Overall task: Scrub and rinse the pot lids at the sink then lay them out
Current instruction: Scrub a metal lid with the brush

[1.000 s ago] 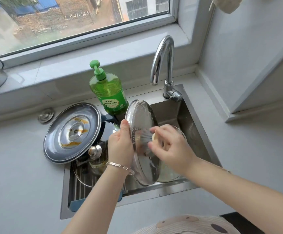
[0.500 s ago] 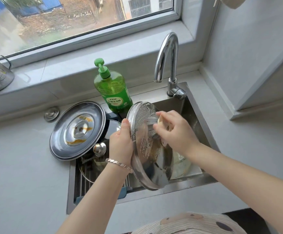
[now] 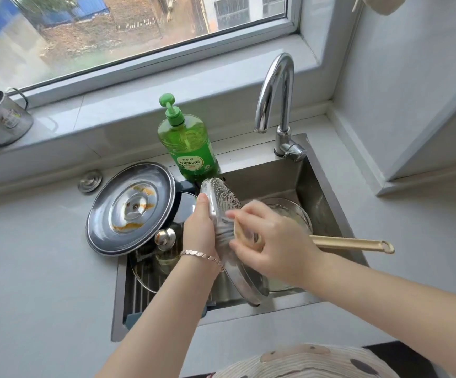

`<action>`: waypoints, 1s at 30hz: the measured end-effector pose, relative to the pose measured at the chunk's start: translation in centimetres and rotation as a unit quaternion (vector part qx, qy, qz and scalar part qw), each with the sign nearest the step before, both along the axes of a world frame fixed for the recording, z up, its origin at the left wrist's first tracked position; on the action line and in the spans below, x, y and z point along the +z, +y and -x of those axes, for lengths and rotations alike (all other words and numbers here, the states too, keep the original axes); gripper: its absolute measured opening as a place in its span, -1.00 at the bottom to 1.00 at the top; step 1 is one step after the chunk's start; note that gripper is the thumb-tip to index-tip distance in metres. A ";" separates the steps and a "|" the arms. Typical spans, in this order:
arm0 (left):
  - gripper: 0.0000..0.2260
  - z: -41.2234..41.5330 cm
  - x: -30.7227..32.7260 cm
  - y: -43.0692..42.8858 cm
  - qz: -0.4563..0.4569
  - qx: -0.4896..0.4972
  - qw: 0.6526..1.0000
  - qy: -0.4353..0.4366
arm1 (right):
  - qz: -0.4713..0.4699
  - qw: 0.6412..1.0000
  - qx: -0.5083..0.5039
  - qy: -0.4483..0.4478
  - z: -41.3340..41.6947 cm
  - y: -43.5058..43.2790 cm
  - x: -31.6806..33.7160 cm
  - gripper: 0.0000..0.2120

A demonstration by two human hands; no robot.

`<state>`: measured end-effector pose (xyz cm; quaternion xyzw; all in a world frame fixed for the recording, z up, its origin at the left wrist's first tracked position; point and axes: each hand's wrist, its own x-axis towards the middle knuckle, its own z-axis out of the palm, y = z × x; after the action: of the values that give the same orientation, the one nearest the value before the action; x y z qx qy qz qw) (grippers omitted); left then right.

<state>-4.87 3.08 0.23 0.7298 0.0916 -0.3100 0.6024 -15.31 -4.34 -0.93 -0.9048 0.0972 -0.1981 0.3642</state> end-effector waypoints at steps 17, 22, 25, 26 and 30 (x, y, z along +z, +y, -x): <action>-0.66 1.4 0.5 -0.5 0.039 -0.020 0.999 -0.016 | 0.011 0.997 -0.073 -0.003 -1.7 -1.4 0.6 -0.48; -0.64 -0.7 0.7 -0.2 0.074 0.027 0.997 0.024 | 0.045 0.999 0.017 -0.015 0.4 1.2 -0.6 -0.54; -0.61 -0.8 1.0 -0.1 0.078 0.050 0.996 -0.022 | -0.003 1.000 0.013 -0.007 1.5 1.5 -2.6 -0.55; -0.62 -0.7 1.2 -0.1 0.073 0.057 0.995 -0.041 | -0.038 0.999 -0.019 -0.003 0.9 1.0 -2.7 -0.54; -0.71 -1.1 2.0 -0.4 0.073 0.114 0.988 -0.071 | -0.077 0.994 -0.074 -0.030 -0.9 1.4 -1.1 -0.51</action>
<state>-3.80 2.72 2.26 0.6885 0.1085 -0.1927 0.6907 -14.41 -2.93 -2.06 -0.8581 0.1678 -0.2436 0.4198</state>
